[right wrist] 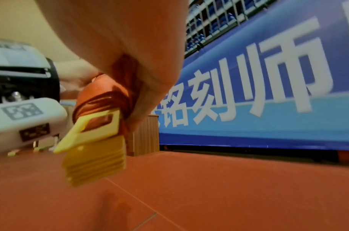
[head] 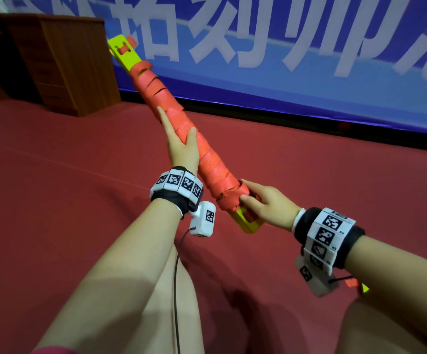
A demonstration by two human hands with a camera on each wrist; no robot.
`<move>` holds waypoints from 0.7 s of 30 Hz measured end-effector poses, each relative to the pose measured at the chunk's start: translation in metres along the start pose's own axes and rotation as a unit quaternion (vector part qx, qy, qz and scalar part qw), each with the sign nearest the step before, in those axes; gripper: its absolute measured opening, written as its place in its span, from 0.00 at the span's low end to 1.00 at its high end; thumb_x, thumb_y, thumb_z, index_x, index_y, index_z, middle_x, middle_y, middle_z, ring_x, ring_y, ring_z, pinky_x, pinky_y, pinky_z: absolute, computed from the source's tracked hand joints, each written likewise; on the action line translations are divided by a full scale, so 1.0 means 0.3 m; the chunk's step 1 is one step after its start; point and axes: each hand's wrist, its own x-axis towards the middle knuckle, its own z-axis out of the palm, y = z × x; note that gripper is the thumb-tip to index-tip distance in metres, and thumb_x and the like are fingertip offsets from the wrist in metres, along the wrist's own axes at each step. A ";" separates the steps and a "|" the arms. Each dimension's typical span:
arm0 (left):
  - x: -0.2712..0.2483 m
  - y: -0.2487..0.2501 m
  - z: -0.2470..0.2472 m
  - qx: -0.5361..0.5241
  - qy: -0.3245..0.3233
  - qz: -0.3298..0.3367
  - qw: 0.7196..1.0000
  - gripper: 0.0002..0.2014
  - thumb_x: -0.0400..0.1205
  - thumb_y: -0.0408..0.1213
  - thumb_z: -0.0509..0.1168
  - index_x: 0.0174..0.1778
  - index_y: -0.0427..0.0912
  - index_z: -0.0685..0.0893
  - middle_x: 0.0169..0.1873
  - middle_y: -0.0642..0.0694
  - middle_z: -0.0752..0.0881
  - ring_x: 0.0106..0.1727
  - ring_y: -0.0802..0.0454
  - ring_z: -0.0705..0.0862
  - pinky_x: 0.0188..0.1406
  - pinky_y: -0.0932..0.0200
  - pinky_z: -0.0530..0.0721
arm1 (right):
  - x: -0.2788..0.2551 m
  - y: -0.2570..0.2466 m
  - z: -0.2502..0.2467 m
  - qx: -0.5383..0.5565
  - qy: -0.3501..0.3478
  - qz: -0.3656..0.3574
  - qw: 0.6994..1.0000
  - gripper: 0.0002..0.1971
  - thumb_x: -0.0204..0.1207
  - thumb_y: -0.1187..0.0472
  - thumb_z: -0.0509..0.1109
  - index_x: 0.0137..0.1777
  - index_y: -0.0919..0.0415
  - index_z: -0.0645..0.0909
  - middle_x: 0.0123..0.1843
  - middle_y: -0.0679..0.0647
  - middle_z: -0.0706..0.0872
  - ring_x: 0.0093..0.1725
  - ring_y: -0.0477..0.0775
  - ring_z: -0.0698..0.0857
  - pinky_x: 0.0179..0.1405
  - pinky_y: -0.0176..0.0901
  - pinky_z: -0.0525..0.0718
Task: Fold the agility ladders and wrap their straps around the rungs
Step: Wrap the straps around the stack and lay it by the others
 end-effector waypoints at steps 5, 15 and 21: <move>-0.012 0.001 0.000 0.022 -0.029 0.016 0.999 0.40 0.83 0.29 0.61 0.86 0.53 0.48 0.83 0.47 0.61 0.82 0.51 0.62 0.71 0.70 0.59 | 0.016 0.020 -0.007 -0.022 0.087 0.037 0.995 0.18 0.87 0.59 0.56 0.40 0.64 0.81 0.33 0.55 0.86 0.35 0.55 0.82 0.46 0.48 0.79; -0.051 0.016 0.043 0.019 -0.048 0.036 0.998 0.40 0.83 0.28 0.62 0.86 0.51 0.48 0.78 0.46 0.64 0.74 0.62 0.65 0.63 0.84 0.60 | 0.023 -0.043 -0.002 0.210 0.192 0.040 0.958 0.17 0.86 0.61 0.58 0.43 0.59 0.87 0.29 0.52 0.83 0.26 0.42 0.76 0.34 0.38 0.76; -0.060 0.018 0.050 -0.055 -0.009 -0.009 0.998 0.41 0.81 0.27 0.63 0.86 0.52 0.49 0.84 0.48 0.58 0.81 0.58 0.63 0.82 0.60 0.61 | 0.026 -0.039 -0.054 0.362 0.100 0.046 0.926 0.17 0.80 0.75 0.54 0.55 0.69 0.85 0.33 0.54 0.85 0.28 0.44 0.78 0.32 0.34 0.75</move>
